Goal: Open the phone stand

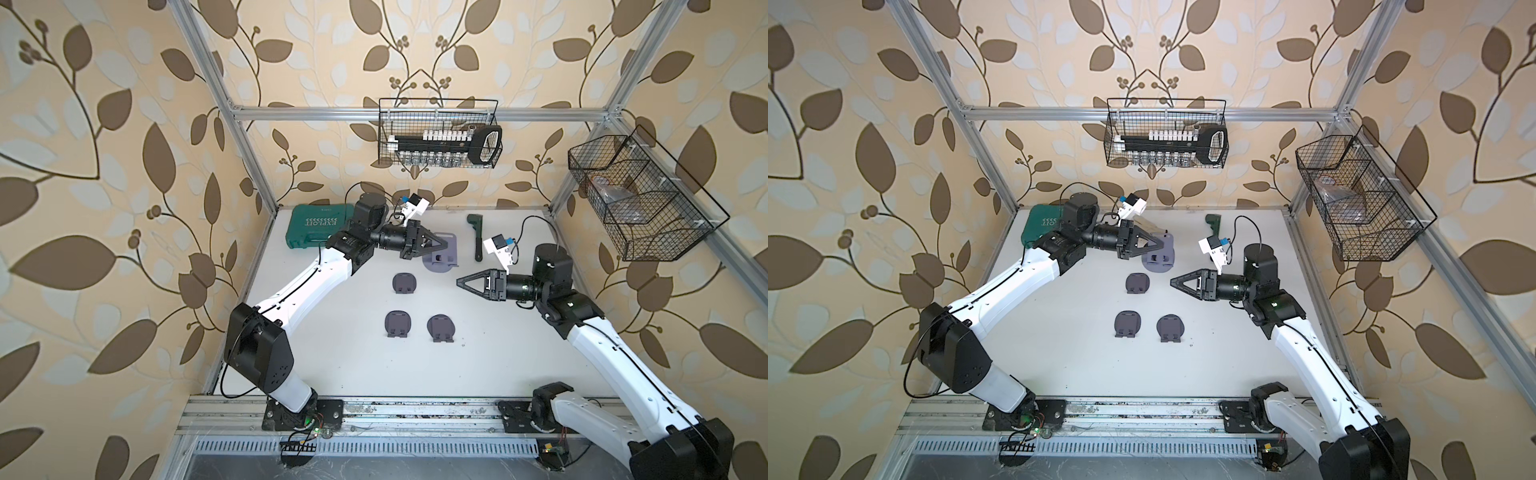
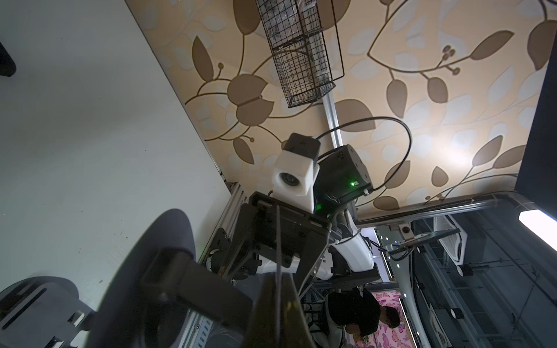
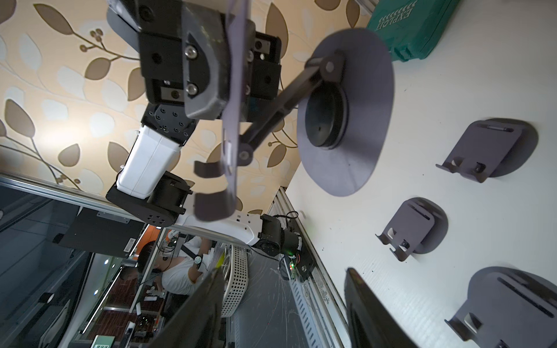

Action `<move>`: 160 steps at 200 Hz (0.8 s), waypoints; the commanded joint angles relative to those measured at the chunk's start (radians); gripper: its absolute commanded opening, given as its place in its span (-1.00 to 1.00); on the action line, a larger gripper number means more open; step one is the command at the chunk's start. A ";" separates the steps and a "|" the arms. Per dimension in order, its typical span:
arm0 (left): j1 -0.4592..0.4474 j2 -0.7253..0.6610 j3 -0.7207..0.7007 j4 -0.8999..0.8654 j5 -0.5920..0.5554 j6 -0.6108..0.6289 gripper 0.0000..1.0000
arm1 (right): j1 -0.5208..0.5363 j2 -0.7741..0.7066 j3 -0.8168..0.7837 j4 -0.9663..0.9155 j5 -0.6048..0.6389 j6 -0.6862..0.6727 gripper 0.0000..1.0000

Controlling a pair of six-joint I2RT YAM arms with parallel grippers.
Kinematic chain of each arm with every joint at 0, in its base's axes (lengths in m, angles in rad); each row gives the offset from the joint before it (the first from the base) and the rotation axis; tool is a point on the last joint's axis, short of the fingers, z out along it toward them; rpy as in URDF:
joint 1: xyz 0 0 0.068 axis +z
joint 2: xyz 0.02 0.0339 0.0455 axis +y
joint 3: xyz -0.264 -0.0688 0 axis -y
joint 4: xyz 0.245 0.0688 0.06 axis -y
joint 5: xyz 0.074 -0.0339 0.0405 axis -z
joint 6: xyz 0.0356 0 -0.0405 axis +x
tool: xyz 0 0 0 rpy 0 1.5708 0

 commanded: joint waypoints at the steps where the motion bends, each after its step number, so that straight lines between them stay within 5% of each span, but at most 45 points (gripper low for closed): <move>1: -0.020 -0.045 0.022 0.064 0.017 -0.007 -1.00 | 0.020 0.032 0.044 0.070 0.001 0.002 0.20; 48: -0.046 -0.036 0.027 0.052 0.032 -0.001 -1.00 | 0.026 0.090 0.080 0.159 0.013 0.024 0.12; 94: -0.063 -0.026 0.027 0.044 0.045 -0.004 -1.00 | 0.056 0.157 0.101 0.220 0.024 0.045 -0.21; 144: -0.064 -0.026 0.029 0.014 0.034 0.018 -1.00 | 0.066 0.159 0.098 0.259 0.027 0.076 -0.99; 160: -0.064 -0.027 0.029 -0.002 0.027 0.031 -1.00 | 0.066 0.156 0.093 0.257 0.032 0.088 -1.00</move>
